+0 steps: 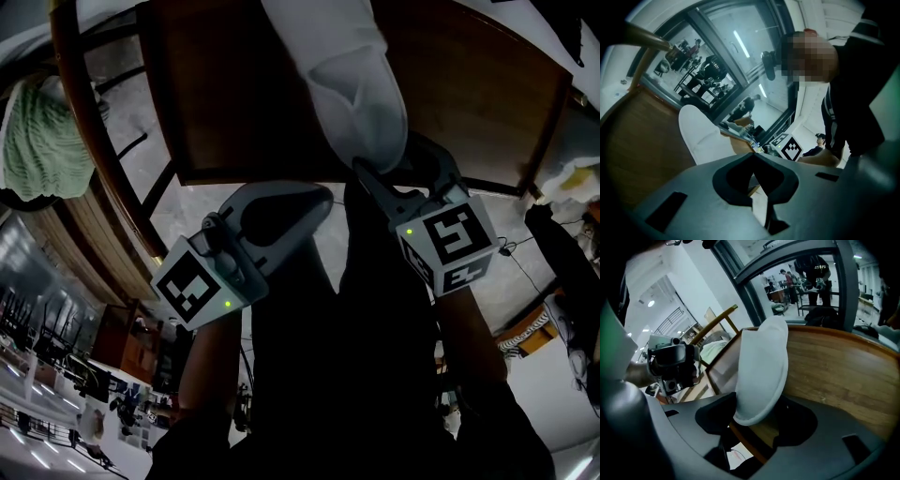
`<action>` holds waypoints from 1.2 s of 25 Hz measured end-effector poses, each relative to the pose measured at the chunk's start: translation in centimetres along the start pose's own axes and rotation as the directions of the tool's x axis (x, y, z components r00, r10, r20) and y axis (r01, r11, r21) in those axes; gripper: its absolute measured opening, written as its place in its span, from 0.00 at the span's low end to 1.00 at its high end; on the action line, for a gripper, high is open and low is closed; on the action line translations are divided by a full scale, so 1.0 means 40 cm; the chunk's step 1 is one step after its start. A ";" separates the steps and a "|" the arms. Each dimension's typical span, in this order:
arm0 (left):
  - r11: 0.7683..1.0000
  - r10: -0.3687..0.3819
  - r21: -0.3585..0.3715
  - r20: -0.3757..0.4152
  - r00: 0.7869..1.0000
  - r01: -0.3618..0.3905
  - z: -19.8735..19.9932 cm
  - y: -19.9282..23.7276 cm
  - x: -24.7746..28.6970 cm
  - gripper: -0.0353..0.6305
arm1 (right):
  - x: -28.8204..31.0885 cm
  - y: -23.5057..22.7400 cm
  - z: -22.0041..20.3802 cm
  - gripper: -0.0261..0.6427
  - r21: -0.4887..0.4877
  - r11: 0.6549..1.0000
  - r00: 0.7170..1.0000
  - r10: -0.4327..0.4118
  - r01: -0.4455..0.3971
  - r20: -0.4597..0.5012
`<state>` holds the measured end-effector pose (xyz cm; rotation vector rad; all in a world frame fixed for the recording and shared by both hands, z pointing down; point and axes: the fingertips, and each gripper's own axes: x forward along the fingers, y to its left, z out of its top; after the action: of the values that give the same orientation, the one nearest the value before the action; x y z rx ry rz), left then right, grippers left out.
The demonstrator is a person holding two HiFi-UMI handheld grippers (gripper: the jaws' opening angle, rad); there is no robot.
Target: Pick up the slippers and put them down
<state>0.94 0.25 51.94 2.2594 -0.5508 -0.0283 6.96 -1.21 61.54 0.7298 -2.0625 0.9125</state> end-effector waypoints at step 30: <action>0.943 -0.111 0.327 0.116 0.987 0.068 0.351 -0.252 -0.007 0.07 | -0.325 0.041 0.291 0.42 -0.266 0.957 0.950 -0.031 0.118 0.311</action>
<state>1.79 -3.54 35.07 2.6164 -0.5538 -0.1454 8.26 -6.95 45.03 0.8260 -2.3522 0.4680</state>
